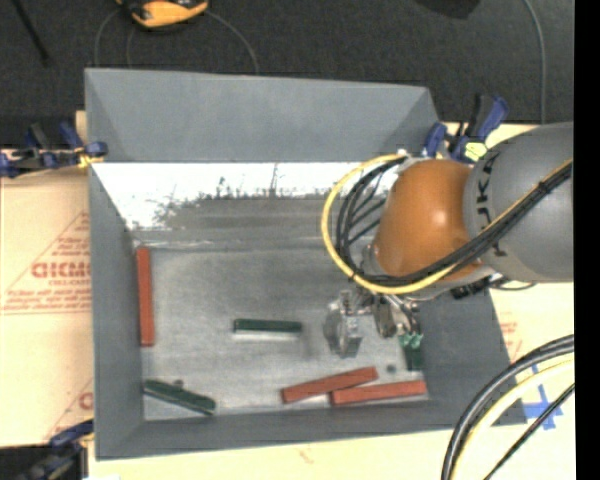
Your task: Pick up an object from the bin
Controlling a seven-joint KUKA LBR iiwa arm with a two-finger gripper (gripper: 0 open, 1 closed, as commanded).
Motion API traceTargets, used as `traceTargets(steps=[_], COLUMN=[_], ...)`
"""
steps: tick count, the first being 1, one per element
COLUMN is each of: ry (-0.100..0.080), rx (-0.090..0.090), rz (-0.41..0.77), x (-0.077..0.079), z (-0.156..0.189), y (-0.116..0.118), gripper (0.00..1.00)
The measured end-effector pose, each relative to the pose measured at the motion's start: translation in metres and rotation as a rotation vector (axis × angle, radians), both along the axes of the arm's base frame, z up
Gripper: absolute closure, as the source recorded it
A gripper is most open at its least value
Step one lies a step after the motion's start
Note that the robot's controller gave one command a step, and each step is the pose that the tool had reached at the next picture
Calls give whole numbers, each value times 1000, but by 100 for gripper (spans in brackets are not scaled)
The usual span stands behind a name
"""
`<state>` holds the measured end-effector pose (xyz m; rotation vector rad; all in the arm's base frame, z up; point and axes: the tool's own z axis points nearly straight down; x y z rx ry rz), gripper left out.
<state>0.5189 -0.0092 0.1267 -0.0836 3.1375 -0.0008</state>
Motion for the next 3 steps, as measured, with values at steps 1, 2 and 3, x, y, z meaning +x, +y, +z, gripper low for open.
traceTargets(steps=[1,2,3], ry=[0,0,-4], rx=[-1,-1,-1], rz=[2,3,6], x=[0,0,-27], z=[0,0,-38], y=[0,0,27], gripper=[0,0,0])
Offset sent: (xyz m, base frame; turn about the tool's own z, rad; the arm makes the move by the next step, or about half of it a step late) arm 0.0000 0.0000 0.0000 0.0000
